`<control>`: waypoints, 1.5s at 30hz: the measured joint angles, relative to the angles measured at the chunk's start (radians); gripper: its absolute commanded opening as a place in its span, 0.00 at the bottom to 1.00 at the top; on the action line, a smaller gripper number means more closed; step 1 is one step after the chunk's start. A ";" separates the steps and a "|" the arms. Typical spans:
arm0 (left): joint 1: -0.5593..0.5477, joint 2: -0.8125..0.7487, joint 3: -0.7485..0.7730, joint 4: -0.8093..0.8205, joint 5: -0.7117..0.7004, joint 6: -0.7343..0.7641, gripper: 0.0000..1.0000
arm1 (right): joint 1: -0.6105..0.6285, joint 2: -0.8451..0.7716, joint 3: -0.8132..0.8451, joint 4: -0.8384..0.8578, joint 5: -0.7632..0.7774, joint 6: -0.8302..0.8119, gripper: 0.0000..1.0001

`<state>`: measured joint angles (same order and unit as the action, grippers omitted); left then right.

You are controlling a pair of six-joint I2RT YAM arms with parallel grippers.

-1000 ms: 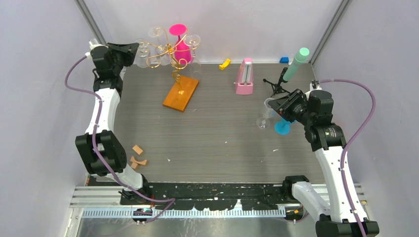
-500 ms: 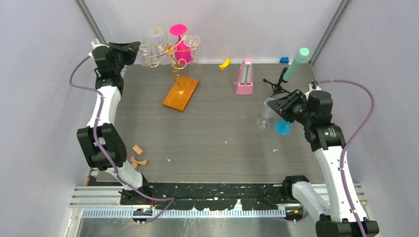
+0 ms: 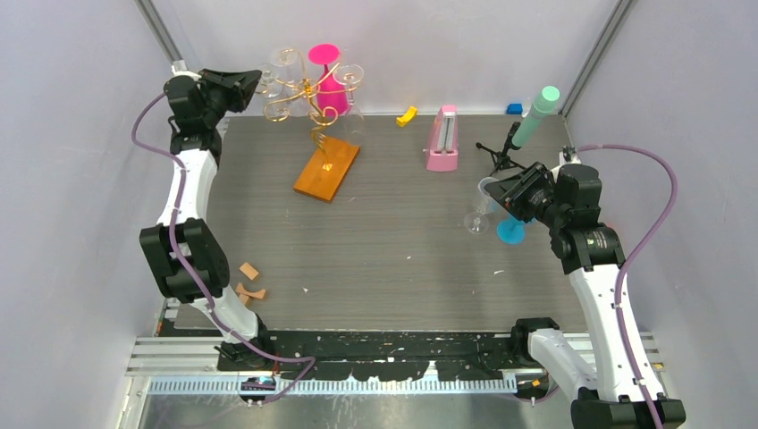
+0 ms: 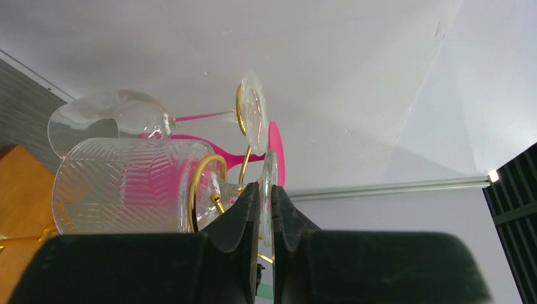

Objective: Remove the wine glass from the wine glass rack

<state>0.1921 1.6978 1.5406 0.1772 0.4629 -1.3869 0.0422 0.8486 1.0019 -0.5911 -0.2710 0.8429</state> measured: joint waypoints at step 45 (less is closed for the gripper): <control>0.116 -0.455 -0.071 -0.395 0.064 0.195 0.00 | 0.004 -0.048 -0.037 0.090 -0.087 0.041 0.62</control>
<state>0.3084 1.2430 1.4696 -0.2180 0.5266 -1.1915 0.0460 0.8009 0.9649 -0.5007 -0.3580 0.8841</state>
